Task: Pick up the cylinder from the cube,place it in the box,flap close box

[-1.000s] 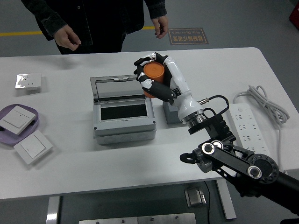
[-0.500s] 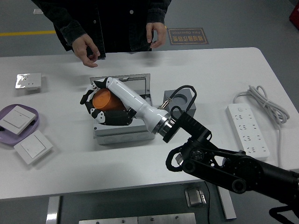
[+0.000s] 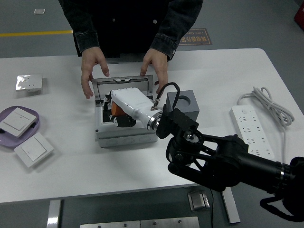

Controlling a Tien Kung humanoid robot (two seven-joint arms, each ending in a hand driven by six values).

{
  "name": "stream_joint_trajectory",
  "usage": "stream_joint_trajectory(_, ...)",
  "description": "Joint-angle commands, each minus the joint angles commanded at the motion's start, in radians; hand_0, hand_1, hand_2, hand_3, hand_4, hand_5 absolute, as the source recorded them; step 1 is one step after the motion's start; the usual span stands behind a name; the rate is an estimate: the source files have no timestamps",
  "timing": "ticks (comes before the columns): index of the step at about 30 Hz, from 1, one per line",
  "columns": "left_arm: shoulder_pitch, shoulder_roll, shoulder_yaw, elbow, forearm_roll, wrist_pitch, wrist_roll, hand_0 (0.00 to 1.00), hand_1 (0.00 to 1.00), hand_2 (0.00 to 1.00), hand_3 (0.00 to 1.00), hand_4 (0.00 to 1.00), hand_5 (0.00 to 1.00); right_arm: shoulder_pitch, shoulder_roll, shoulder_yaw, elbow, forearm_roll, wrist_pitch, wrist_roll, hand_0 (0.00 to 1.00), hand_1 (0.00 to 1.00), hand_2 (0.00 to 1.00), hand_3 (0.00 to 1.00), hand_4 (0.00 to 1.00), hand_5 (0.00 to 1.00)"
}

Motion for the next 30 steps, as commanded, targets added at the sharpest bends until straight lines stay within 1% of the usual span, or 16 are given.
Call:
stream_joint_trajectory(3, -0.001, 0.001, -0.001, 0.000, 0.001, 0.000, 0.000, 0.614, 0.629, 0.609, 0.634, 0.721, 0.275, 0.010, 0.016, -0.003, -0.061, -0.004, -0.004, -0.023, 0.195, 0.284, 0.449, 0.336, 0.080, 0.002)
stream_joint_trajectory(4, -0.001, 0.001, -0.001, 0.000, 0.002, 0.000, 0.000, 0.613, 0.629, 0.609, 0.634, 0.721, 0.275, 0.012, 0.019, -0.005, -0.078, 0.000, -0.007, -0.026, 0.461, 0.464, 0.527, 0.520, 0.426, 0.002)
stream_joint_trajectory(8, -0.001, 0.002, -0.003, 0.000, 0.004, 0.000, 0.002, 0.613, 0.629, 0.609, 0.634, 0.721, 0.275, 0.020, 0.030, -0.010, -0.126, 0.023, -0.017, -0.026, 0.461, 0.464, 0.527, 0.520, 0.426, 0.002)
stream_joint_trajectory(10, 0.000, 0.002, -0.005, 0.000, 0.006, 0.000, 0.003, 0.613, 0.629, 0.609, 0.634, 0.721, 0.275, 0.024, 0.037, -0.012, -0.140, 0.032, -0.021, -0.021, 0.461, 0.464, 0.527, 0.520, 0.426, 0.002)
stream_joint_trajectory(11, 0.000, 0.002, -0.005, 0.000, 0.007, 0.000, 0.003, 0.614, 0.629, 0.609, 0.634, 0.720, 0.271, 0.026, 0.040, -0.014, -0.144, 0.035, -0.022, -0.019, 0.784, 0.721, 0.719, 0.689, 0.563, 0.384)
stream_joint_trajectory(15, -0.002, 0.004, -0.006, 0.000, 0.009, 0.001, 0.003, 0.614, 0.629, 0.609, 0.634, 0.720, 0.271, 0.031, 0.049, -0.028, -0.161, 0.043, -0.027, -0.009, 0.784, 0.721, 0.719, 0.689, 0.563, 0.384)
stream_joint_trajectory(16, -0.003, 0.004, -0.007, 0.000, 0.010, 0.001, 0.004, 0.614, 0.629, 0.609, 0.634, 0.720, 0.271, 0.031, 0.049, -0.031, -0.165, 0.043, -0.029, -0.007, 0.961, 0.840, 0.826, 0.859, 0.769, 0.529)
stream_joint_trajectory(21, -0.001, 0.005, -0.014, 0.001, 0.017, 0.001, 0.008, 0.614, 0.629, 0.609, 0.634, 0.720, 0.271, 0.029, 0.049, -0.043, -0.175, 0.039, -0.038, -0.003, 0.961, 0.840, 0.826, 0.859, 0.769, 0.529)
stream_joint_trajectory(22, -0.001, 0.005, -0.015, 0.001, 0.019, 0.001, 0.009, 0.614, 0.629, 0.609, 0.634, 0.720, 0.269, 0.029, 0.049, -0.044, -0.176, 0.038, -0.040, -0.002, 0.998, 0.884, 0.858, 0.915, 0.944, 0.615)
stream_joint_trajectory(27, -0.002, 0.006, -0.015, 0.001, 0.019, 0.001, 0.009, 0.614, 0.629, 0.609, 0.634, 0.720, 0.269, 0.027, 0.049, -0.044, -0.175, 0.041, -0.043, 0.002, 0.998, 0.884, 0.858, 0.915, 0.944, 0.615)
stream_joint_trajectory(28, -0.002, 0.006, -0.015, 0.001, 0.018, 0.001, 0.008, 0.614, 0.629, 0.608, 0.635, 0.720, 0.269, 0.025, 0.049, -0.044, -0.171, 0.053, -0.047, 0.006, 0.998, 0.896, 0.868, 0.937, 0.992, 0.642)
stream_joint_trajectory(30, -0.001, 0.005, -0.013, 0.001, 0.017, 0.001, 0.008, 0.614, 0.629, 0.608, 0.635, 0.720, 0.269, 0.020, 0.041, -0.045, -0.155, 0.090, -0.059, 0.017, 0.998, 0.896, 0.868, 0.937, 0.992, 0.642)
